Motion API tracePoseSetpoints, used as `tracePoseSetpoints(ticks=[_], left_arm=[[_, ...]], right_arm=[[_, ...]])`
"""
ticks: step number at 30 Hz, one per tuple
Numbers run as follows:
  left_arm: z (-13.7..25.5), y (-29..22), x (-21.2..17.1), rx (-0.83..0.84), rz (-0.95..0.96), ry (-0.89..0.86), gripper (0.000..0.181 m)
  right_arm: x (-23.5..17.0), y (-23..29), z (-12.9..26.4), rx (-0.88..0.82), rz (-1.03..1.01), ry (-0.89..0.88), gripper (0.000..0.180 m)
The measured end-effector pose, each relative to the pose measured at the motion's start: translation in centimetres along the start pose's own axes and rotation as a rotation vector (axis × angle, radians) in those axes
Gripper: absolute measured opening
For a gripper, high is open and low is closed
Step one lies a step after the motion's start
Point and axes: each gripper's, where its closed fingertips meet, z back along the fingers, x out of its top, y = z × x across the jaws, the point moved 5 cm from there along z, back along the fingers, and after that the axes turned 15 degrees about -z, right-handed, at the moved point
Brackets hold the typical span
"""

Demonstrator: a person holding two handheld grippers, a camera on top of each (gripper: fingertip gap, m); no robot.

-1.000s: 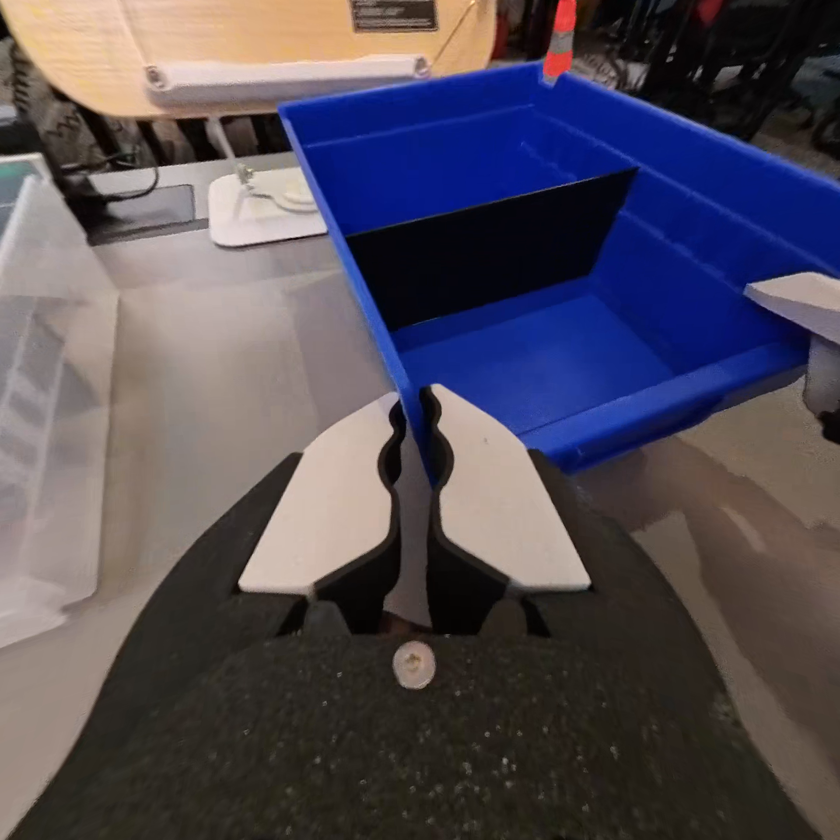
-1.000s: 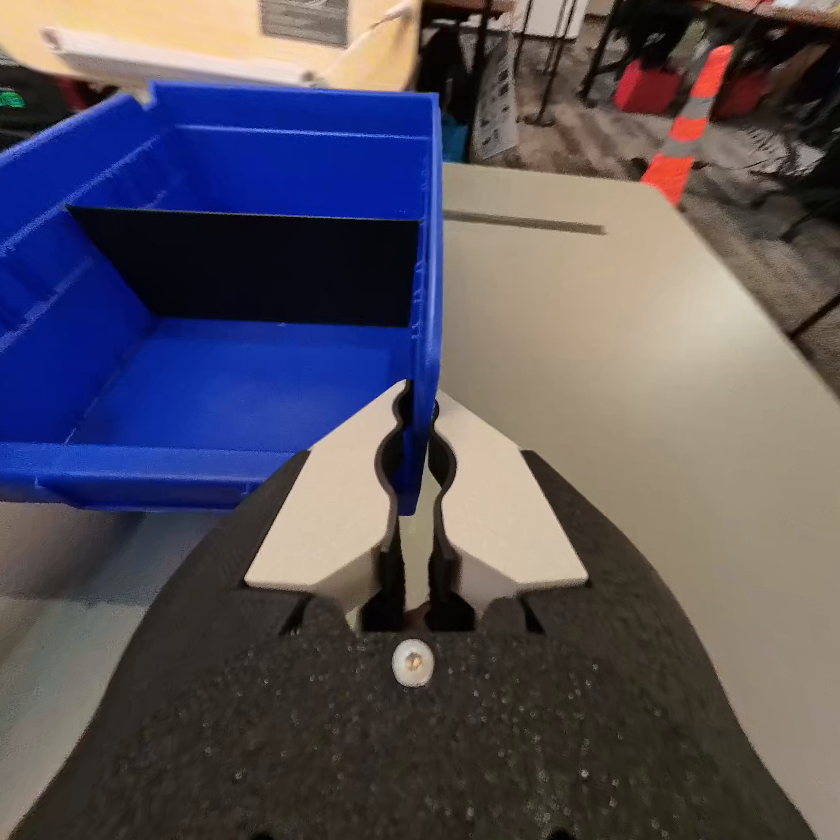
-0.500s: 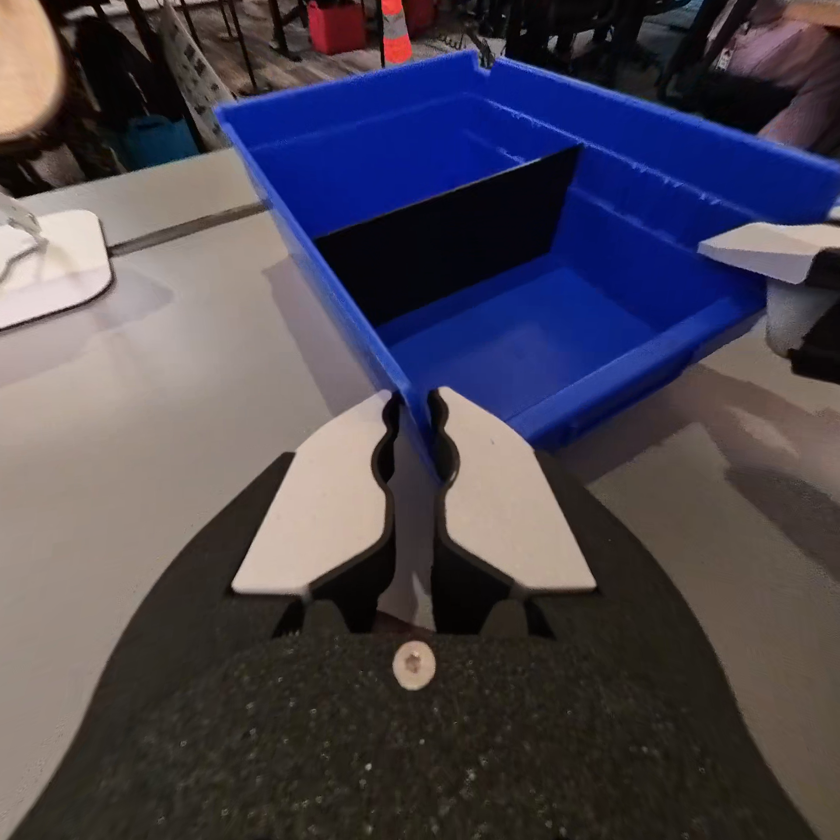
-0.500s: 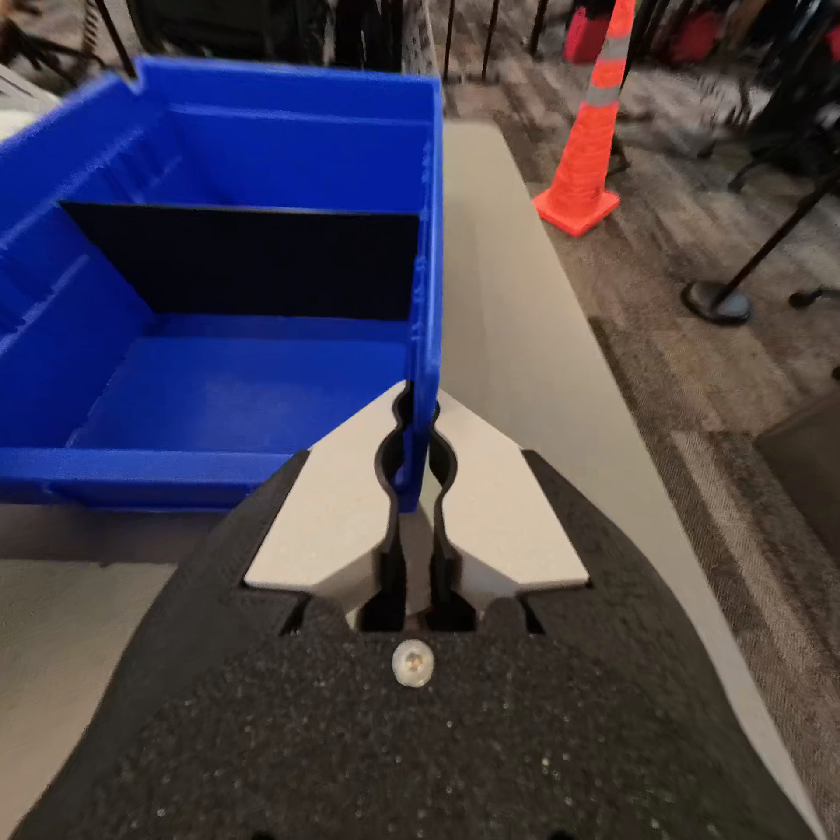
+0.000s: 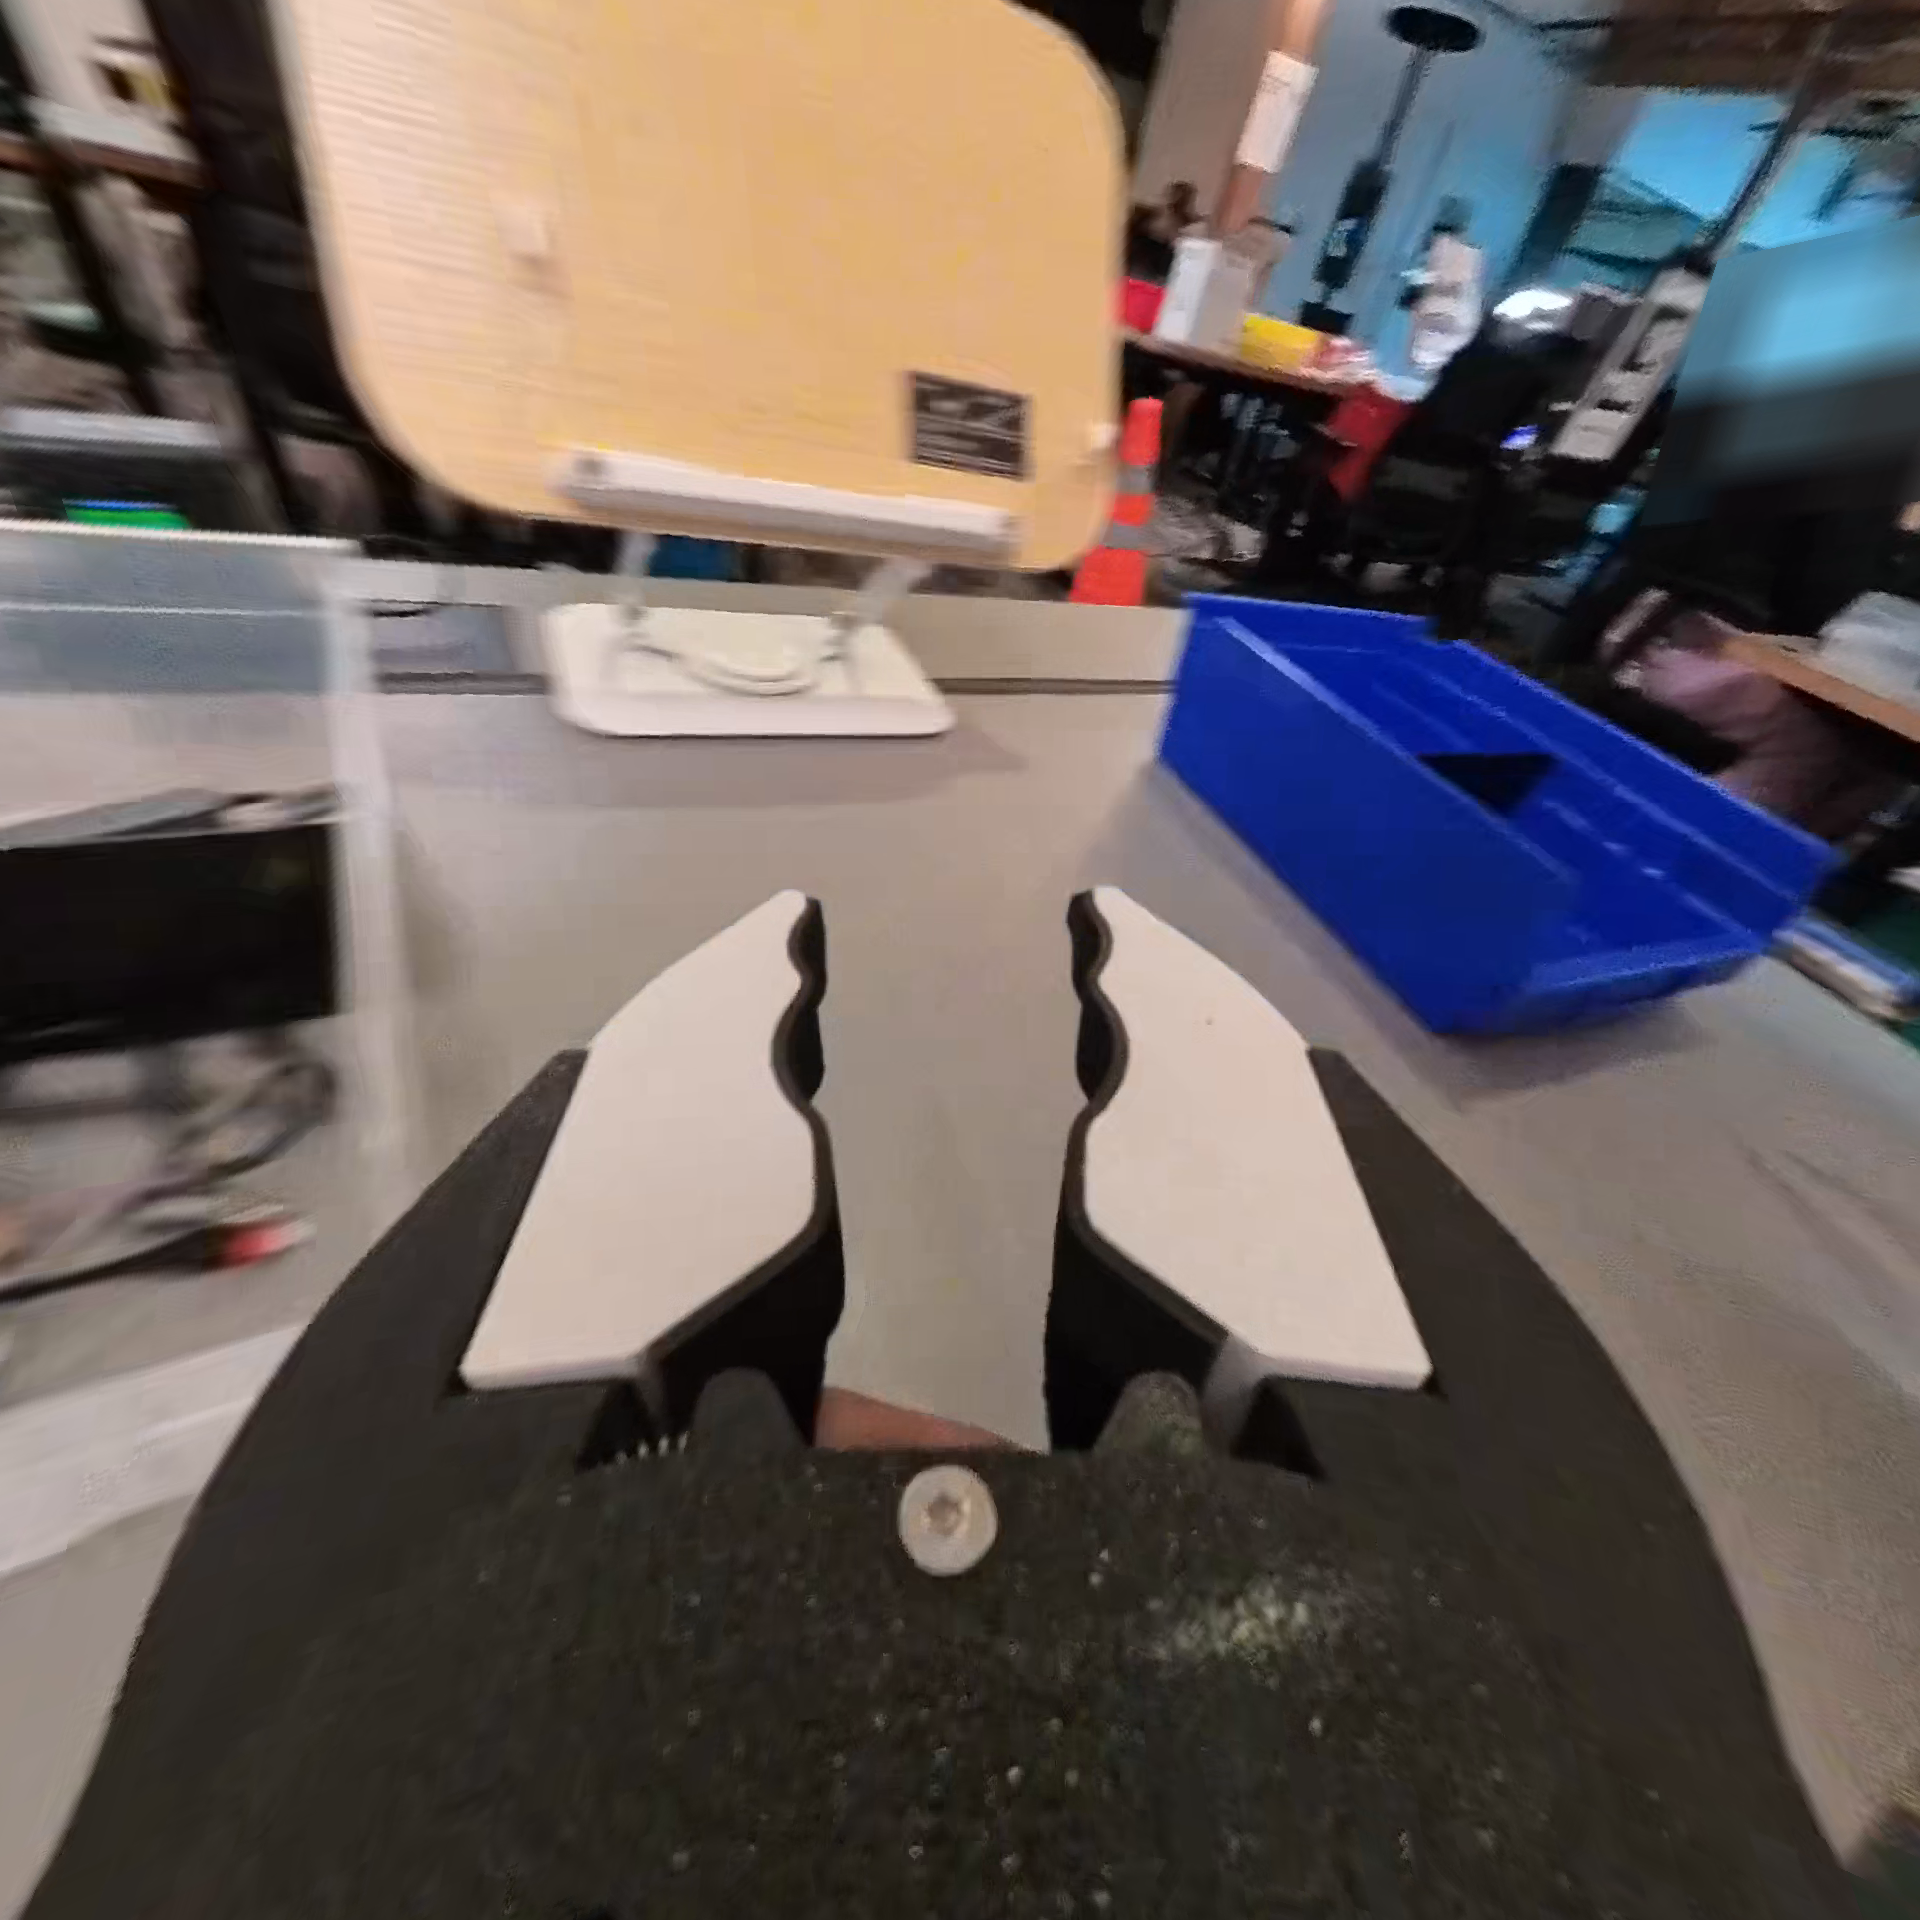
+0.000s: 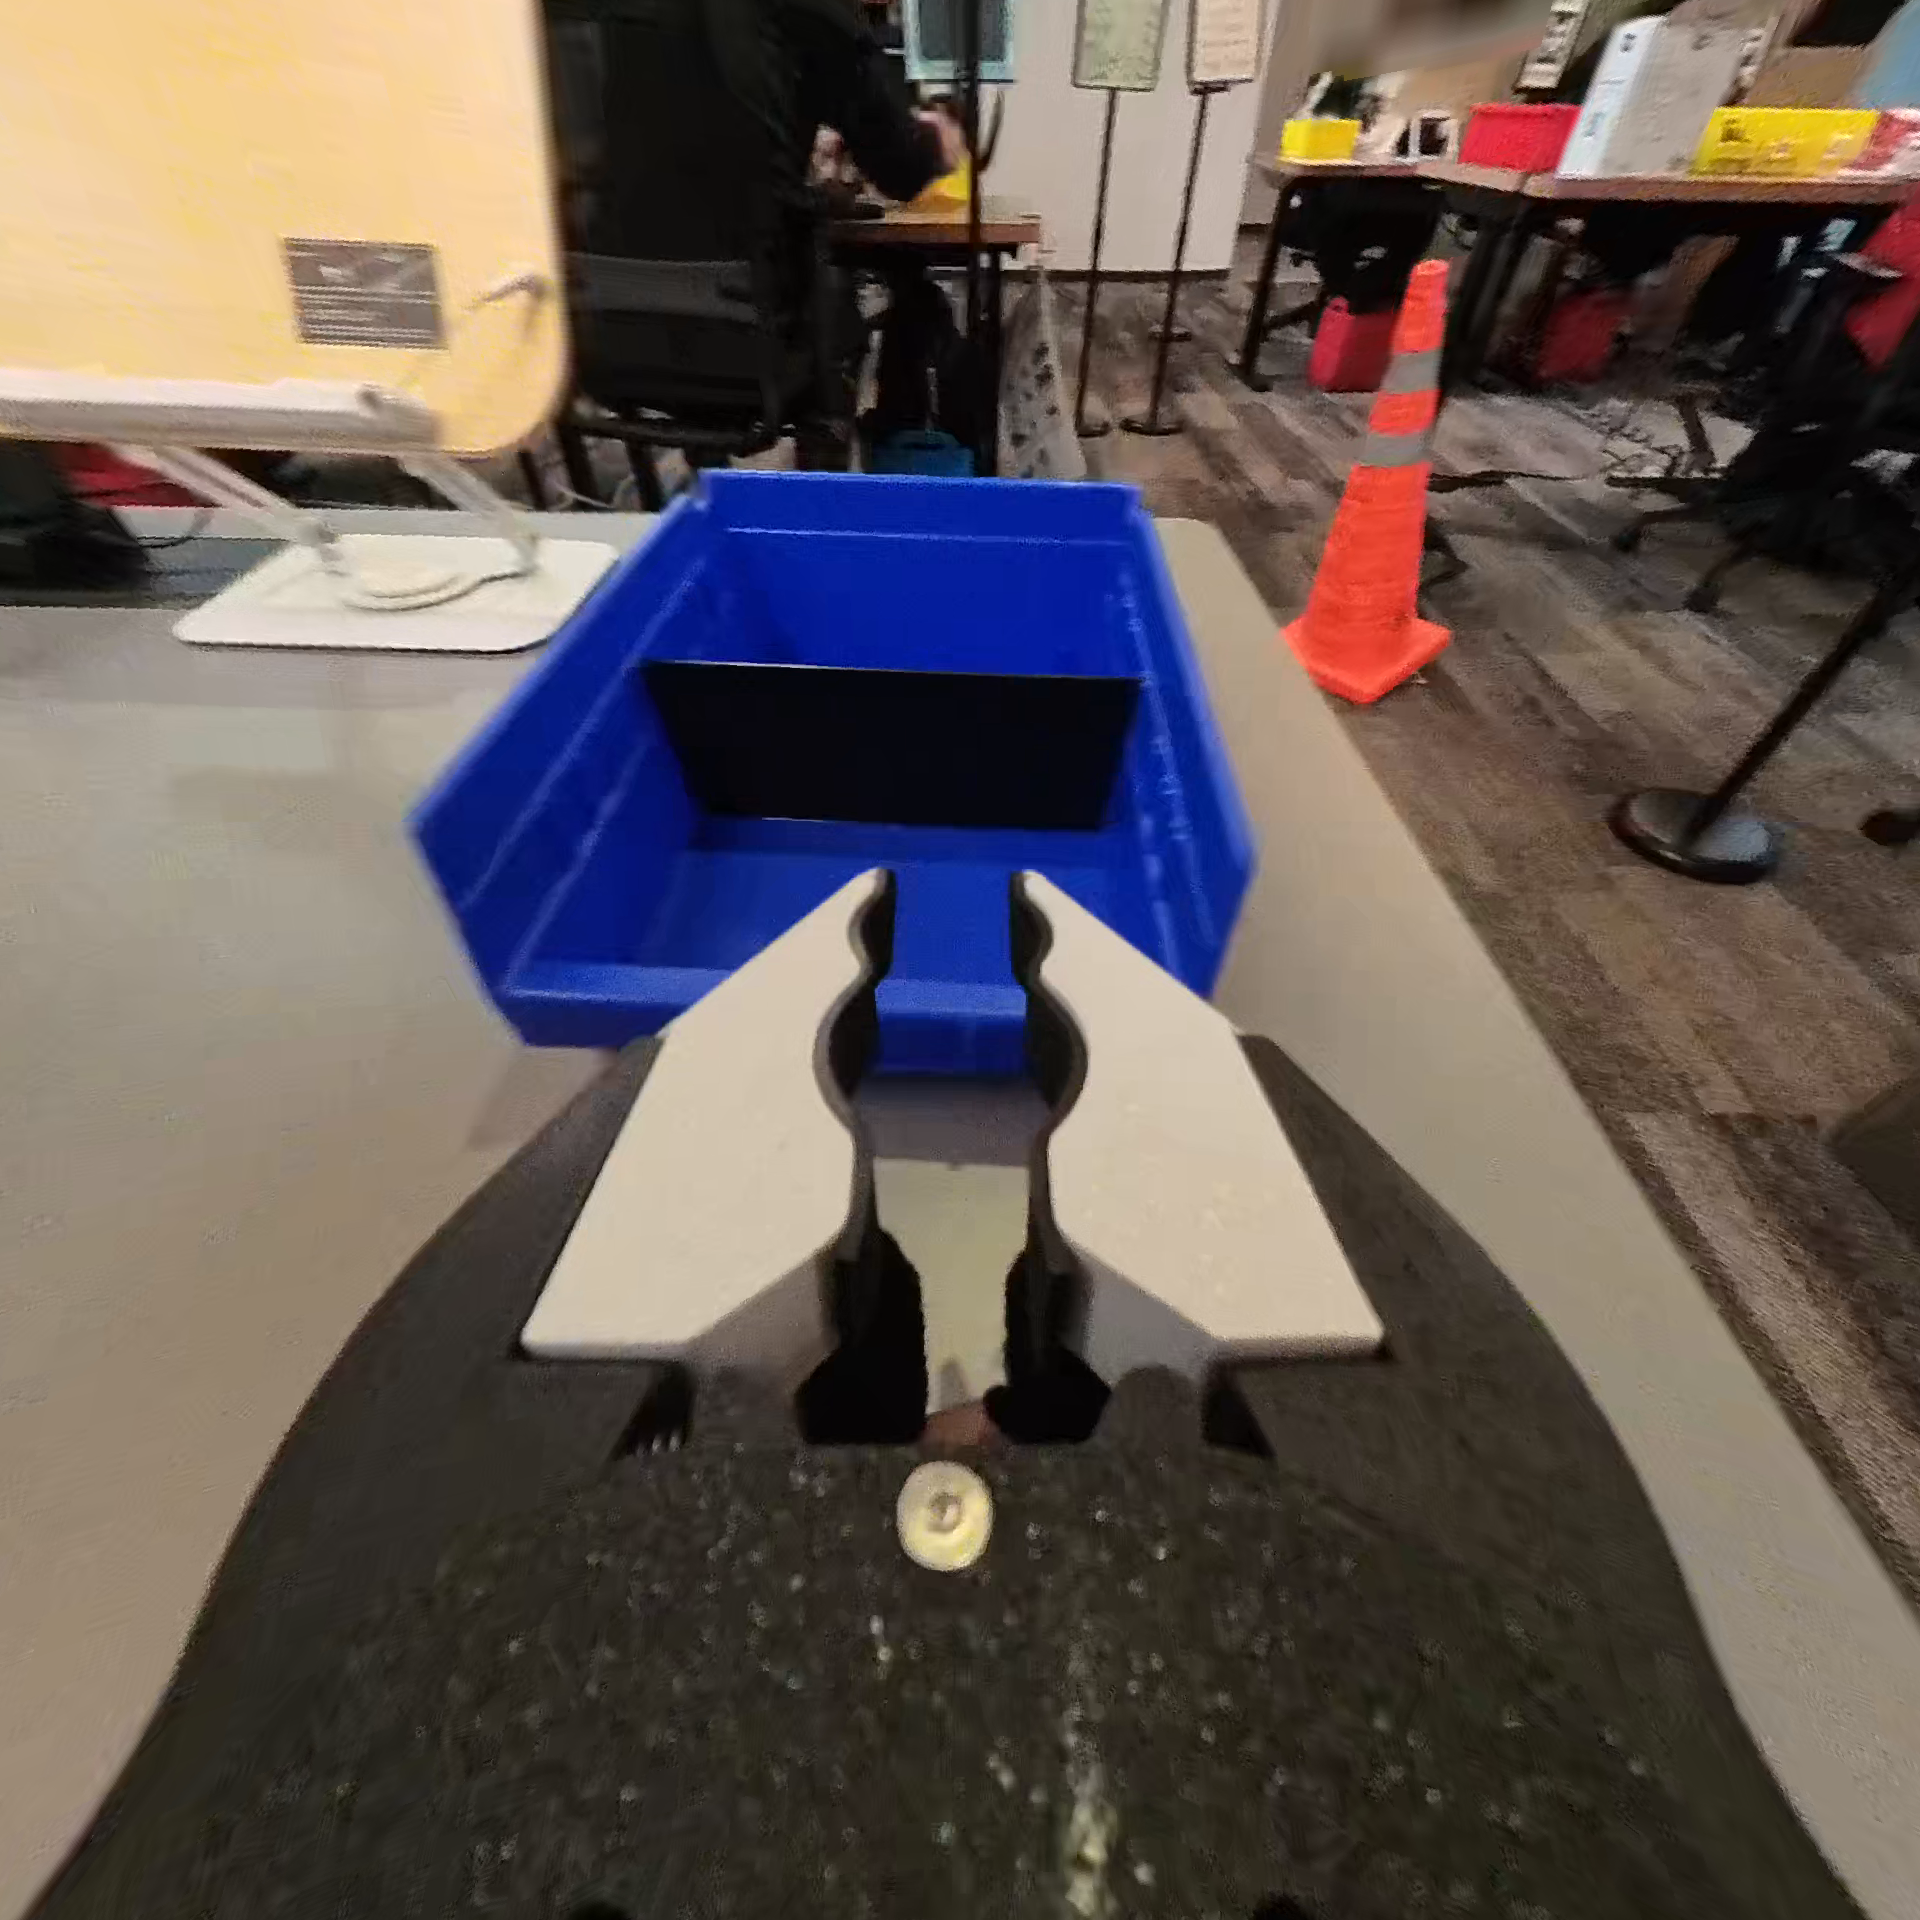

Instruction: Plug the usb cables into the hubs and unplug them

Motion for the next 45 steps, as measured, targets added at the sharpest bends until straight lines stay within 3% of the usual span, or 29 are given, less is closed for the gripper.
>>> tracePoseSetpoints(ticks=[4,7,12,16,20,21,24,26,32,38,40,42,45], left_arm=[[9.7,15.4,-3.8,0.411,-0.068,0.235,0.047],[12.6,21.3,-5.7,0.444,0.011,0.287,0.071],[10.0,23.6,-8.5,0.248,0.096,0.294,0.068],[7.7,24.0,-9.7,0.157,0.146,0.326,0.056],[6.8,24.3,-11.0,0.157,0.16,0.375,0.014],[6.8,24.3,-11.2,0.161,0.148,0.368,0.009],[7.1,24.1,-11.3,0.142,0.099,0.353,0.01],[8.0,24.4,-11.5,0.161,0.095,0.368,0.008],[11.5,25.3,-12.1,0.172,0.125,0.351,0.007],[10.8,25.4,-12.0,0.186,0.175,0.353,0.007],[10.4,25.4,-11.9,0.178,0.18,0.376,0.007],[10.1,25.1,-12.0,0.164,0.19,0.401,0.007],[10.5,24.7,-11.7,0.173,0.243,0.41,0.022]], right_arm=[[-3.0,8.1,0.9,0.192,-0.03,0.066,0.028],[-5.2,13.9,0.1,0.256,-0.064,0.097,0.042],[-9.9,30.7,-1.4,0.601,-0.078,0.287,0.061],[-14.4,41.6,-3.6,0.553,-0.066,0.329,0.061],[-15.7,47.7,-6.4,0.42,0.027,0.227,0.06],[-15.8,48.3,-7.1,0.362,0.067,0.191,0.057],[-16.7,49.6,-8.0,0.233,0.155,0.213,0.018],[-16.9,49.9,-7.2,0.217,0.152,0.216,0.007],[-18.3,51.7,-4.0,0.308,0.155,0.199,0.01],[-17.8,51.1,-4.5,0.463,0.103,0.302,0.019],[-17.0,50.0,-4.3,0.514,0.131,0.346,0.039],[-15.8,48.4,-3.4,0.615,0.111,0.409,0.042],[-13.8,43.5,-2.0,0.746,0.056,0.489,0.042]])
